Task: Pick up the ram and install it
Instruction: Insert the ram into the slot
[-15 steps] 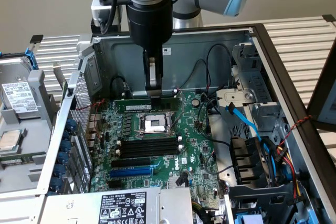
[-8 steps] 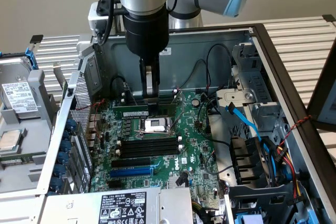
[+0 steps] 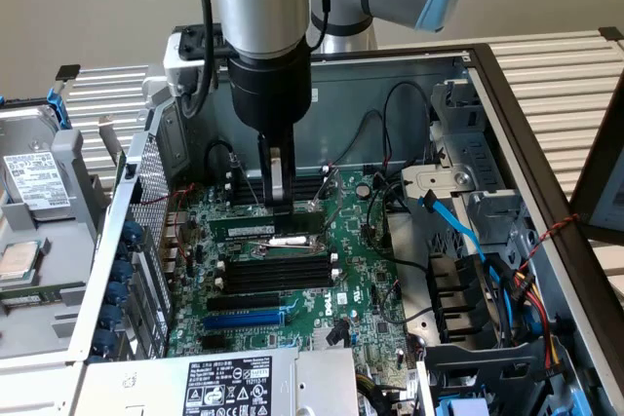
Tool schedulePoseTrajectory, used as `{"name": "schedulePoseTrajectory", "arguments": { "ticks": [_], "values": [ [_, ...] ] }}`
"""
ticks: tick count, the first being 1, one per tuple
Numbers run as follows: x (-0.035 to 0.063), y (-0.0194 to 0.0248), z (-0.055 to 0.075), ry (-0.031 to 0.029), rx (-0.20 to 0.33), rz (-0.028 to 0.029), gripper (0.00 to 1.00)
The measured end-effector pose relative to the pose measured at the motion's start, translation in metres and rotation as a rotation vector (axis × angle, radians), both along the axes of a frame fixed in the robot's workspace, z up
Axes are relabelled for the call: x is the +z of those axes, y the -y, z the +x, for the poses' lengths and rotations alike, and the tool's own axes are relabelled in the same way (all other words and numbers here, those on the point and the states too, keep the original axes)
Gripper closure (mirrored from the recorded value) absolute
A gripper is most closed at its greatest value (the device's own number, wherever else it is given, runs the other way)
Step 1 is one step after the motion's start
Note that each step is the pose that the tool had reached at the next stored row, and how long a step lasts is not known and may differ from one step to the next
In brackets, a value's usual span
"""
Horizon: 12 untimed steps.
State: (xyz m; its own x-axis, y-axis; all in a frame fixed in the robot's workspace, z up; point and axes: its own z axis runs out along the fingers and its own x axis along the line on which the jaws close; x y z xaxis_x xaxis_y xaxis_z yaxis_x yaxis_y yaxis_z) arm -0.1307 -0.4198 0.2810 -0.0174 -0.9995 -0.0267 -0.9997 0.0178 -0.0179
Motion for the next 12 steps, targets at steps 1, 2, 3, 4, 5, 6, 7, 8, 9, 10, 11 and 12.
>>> {"name": "schedulePoseTrajectory", "arguments": {
  "ticks": [1,2,3,4,5,6,7,8,9,10,11,12],
  "values": [
    [-0.0018,0.0002,0.000,0.0001,0.004,0.0001,0.87],
    [-0.0036,0.0003,0.000,0.0001,0.008,0.0001,0.87],
    [-0.0055,0.0005,0.000,0.0000,0.011,0.0000,0.87],
    [-0.0079,0.0007,0.000,0.0000,0.015,0.0000,0.87],
    [-0.0097,0.0008,0.000,0.0000,0.017,0.0000,0.87],
    [-0.0157,0.0011,0.000,0.0000,0.023,0.0000,0.87],
    [-0.0175,0.0012,0.001,-0.0001,0.024,-0.0001,0.87],
    [-0.0193,0.0013,0.001,0.0000,0.024,0.0001,0.87],
    [-0.0212,0.0014,0.002,0.0000,0.024,0.0001,0.87],
    [-0.0230,0.0016,0.004,0.0001,0.024,0.0001,0.87],
    [-0.0248,0.0018,0.005,0.0000,0.024,0.0001,0.87],
    [-0.0266,0.0020,0.006,0.0000,0.024,0.0000,0.87]
  ]
}}
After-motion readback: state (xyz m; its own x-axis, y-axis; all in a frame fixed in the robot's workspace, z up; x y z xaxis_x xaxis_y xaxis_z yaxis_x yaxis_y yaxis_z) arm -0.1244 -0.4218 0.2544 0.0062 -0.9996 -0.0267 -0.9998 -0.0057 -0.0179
